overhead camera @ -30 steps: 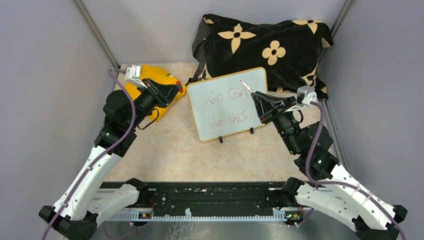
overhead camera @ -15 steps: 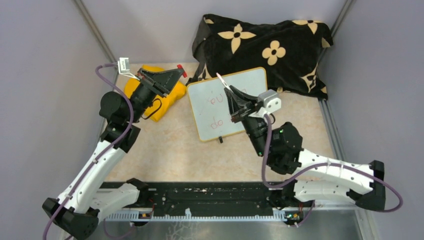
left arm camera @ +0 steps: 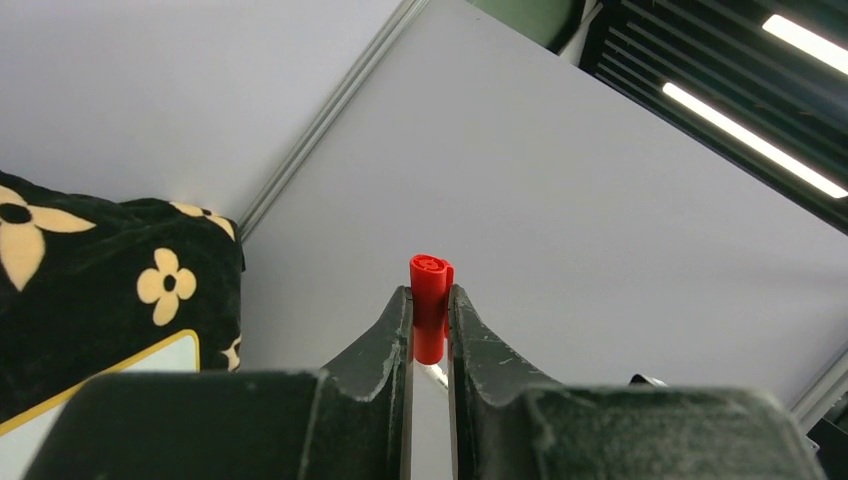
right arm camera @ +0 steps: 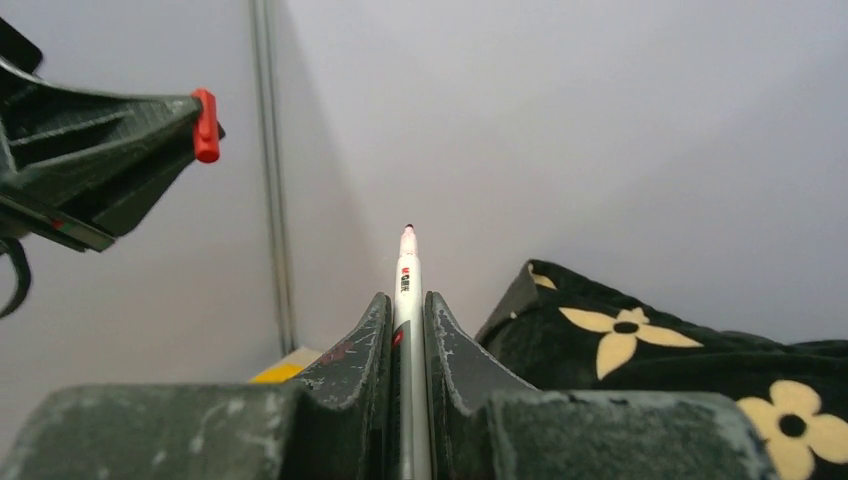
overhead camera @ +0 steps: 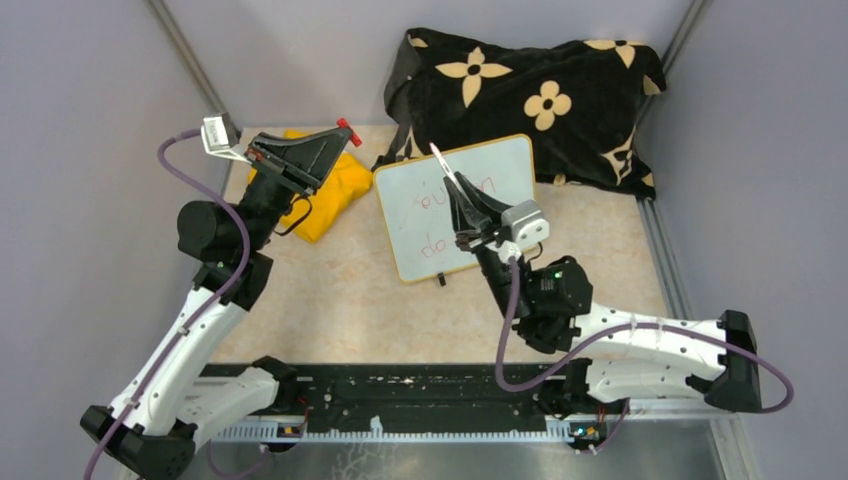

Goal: Write a sentence on the whiteboard
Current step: Close the whiteboard marker at the center of the board.

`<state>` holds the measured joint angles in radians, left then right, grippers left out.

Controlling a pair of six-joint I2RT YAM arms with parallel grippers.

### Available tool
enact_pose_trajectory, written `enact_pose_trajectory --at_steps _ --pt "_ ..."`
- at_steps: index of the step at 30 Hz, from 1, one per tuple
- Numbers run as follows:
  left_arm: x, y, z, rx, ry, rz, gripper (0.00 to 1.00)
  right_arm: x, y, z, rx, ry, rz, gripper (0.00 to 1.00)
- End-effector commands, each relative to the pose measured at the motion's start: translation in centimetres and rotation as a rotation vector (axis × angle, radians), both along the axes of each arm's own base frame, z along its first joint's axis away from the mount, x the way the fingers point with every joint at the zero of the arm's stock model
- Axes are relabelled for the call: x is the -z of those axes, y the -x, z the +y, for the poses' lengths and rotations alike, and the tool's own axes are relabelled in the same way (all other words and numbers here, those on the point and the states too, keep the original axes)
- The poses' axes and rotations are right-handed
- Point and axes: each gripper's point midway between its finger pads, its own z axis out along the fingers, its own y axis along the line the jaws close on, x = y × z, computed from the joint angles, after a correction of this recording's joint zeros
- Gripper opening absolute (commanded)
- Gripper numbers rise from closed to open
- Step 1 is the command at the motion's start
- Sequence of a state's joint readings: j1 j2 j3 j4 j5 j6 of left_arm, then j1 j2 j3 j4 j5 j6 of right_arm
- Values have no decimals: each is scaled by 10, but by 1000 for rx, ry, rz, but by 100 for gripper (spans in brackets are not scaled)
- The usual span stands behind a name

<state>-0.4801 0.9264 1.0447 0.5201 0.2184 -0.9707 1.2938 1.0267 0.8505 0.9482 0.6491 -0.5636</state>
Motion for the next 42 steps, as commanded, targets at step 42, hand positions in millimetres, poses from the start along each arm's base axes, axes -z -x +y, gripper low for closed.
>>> enact_pose_trajectory --at_steps 42 --pt "-11 44 16 249 270 120 0 -56 75 62 -414 -224 -196 0"
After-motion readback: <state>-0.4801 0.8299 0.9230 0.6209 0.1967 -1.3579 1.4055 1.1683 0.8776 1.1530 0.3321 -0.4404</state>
